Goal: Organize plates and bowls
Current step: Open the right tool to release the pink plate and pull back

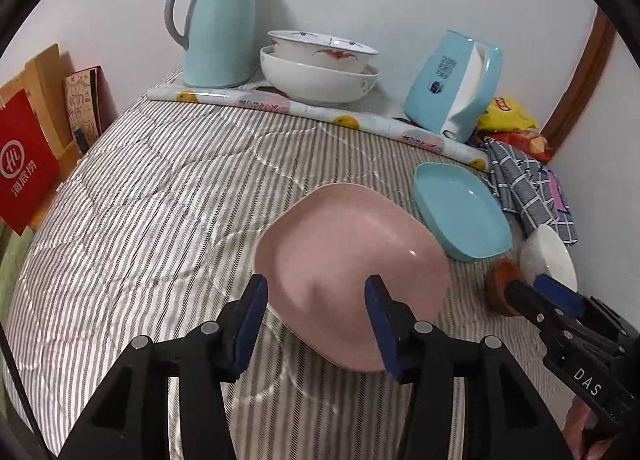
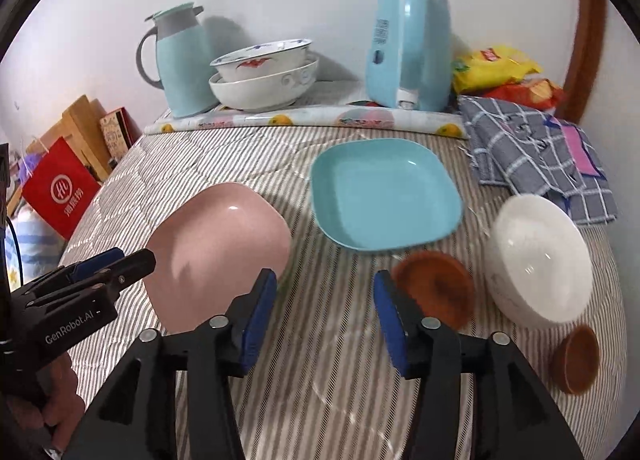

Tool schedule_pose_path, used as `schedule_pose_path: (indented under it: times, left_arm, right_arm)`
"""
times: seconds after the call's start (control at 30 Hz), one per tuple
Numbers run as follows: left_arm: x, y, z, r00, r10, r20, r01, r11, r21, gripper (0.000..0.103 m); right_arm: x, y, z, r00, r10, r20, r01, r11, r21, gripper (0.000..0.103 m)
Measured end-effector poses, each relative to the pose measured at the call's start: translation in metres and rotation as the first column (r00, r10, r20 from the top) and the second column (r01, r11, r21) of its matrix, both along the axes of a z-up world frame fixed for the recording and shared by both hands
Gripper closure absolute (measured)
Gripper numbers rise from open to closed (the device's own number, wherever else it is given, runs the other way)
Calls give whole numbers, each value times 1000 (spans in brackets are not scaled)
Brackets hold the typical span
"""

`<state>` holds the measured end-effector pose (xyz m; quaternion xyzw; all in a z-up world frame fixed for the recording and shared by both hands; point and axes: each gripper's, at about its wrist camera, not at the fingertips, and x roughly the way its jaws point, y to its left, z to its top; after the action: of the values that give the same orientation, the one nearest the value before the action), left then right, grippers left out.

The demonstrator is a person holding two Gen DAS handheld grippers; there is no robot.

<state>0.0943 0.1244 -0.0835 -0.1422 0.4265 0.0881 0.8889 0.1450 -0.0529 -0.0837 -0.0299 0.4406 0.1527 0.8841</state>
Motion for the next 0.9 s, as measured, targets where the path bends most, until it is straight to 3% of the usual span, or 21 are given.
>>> schedule_pose_path:
  times: [0.13, 0.43, 0.7, 0.9]
  left_arm:
    - [-5, -11, 6, 1000, -3, 9, 3, 1000, -1, 55]
    - [-12, -39, 24, 999, -9, 35, 9, 1000, 11, 55]
    - [-10, -60, 39, 997, -9, 79, 7, 1000, 25, 55]
    - [1, -74, 41, 998, -32, 57, 31, 999, 24, 55]
  right_arm:
    - [-12, -20, 8, 999, -42, 27, 42, 999, -1, 36]
    - [-28, -64, 29, 990, -130, 59, 129, 991, 28, 35]
    - [-30, -85, 37, 989, -144, 33, 142, 989, 42, 35]
    - [-28, -99, 37, 986, -165, 26, 164, 986, 40, 35]
